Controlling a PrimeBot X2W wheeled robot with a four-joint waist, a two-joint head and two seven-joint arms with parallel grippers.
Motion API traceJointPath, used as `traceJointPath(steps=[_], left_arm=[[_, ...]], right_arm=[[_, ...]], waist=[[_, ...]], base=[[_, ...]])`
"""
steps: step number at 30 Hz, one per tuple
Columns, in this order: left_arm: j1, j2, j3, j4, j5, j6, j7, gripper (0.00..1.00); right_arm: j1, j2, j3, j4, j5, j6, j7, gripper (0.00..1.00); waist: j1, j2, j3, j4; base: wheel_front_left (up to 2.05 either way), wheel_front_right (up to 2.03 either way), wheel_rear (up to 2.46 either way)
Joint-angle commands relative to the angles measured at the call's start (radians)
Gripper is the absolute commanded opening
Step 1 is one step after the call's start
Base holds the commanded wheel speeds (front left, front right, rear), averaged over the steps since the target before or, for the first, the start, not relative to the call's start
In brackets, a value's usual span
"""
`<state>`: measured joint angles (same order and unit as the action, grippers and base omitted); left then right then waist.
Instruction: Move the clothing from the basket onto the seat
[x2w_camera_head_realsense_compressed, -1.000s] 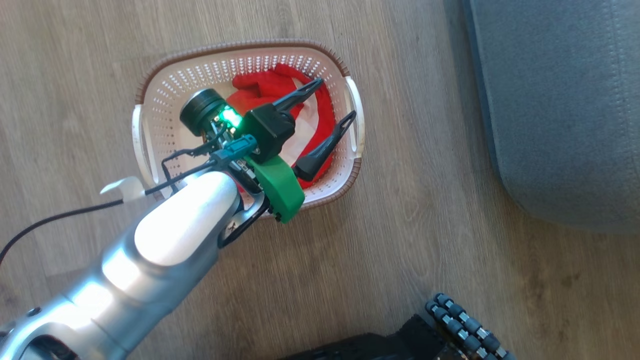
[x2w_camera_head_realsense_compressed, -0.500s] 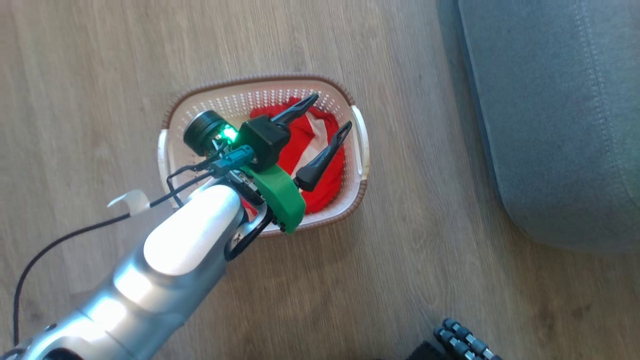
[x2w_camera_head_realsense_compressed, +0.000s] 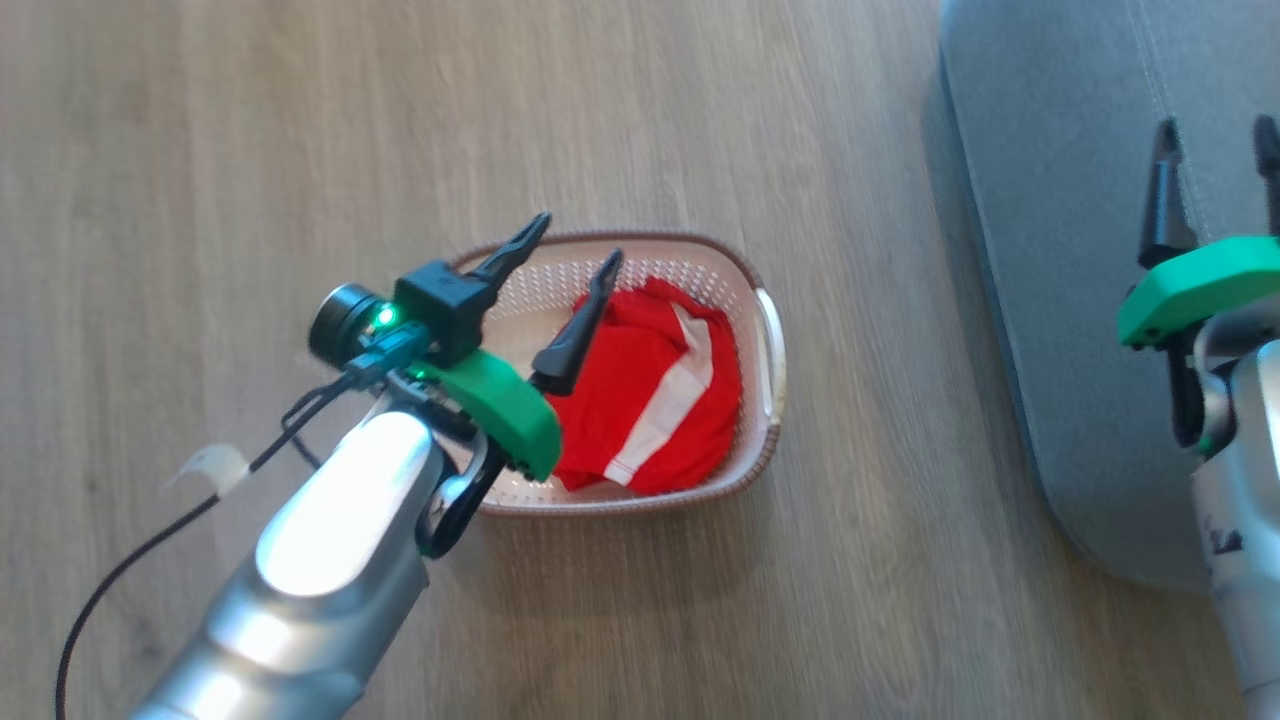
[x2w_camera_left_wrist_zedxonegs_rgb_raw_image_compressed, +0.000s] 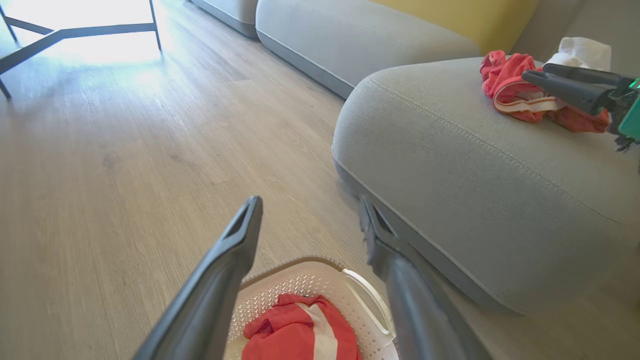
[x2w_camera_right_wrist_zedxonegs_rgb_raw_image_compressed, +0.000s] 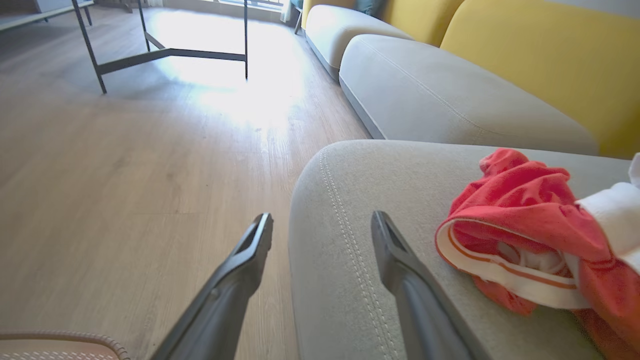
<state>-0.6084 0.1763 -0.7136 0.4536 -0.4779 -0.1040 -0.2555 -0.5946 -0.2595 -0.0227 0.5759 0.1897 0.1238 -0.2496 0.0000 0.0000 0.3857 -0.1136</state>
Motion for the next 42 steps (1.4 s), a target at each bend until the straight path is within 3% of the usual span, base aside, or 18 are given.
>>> traceJointPath(steps=[1, 12, 24, 42], left_arm=[[0.01, 0.006, 0.067, -0.022, 0.013, 0.008, -0.006, 1.0], [0.139, 0.002, 0.3, -0.034, 0.075, 0.03, -0.006, 1.0], [0.277, -0.029, 0.506, -0.061, 0.155, 0.034, -0.006, 1.0], [0.478, -0.069, 0.687, -0.155, 0.321, 0.101, -0.006, 1.0]], right_arm=[[0.028, -0.003, 0.035, -0.06, 0.021, 0.007, -0.012, 1.0], [0.103, 0.022, 0.15, -0.182, 0.095, 0.007, -0.012, 1.0], [0.195, 0.068, 0.206, -0.246, 0.119, 0.007, -0.012, 1.0], [0.354, 0.116, 0.188, -0.279, 0.099, 0.007, -0.012, 1.0]], waist=[[0.0, 0.0, -0.051, 0.04], [0.0, 0.0, -0.156, 0.115], [0.0, 0.0, -0.257, 0.143], [0.0, 0.0, -0.344, 0.125]], base=[[0.0, 0.0, 0.0], [0.0, 0.0, 0.0], [0.0, 0.0, 0.0], [0.0, 0.0, 0.0]])
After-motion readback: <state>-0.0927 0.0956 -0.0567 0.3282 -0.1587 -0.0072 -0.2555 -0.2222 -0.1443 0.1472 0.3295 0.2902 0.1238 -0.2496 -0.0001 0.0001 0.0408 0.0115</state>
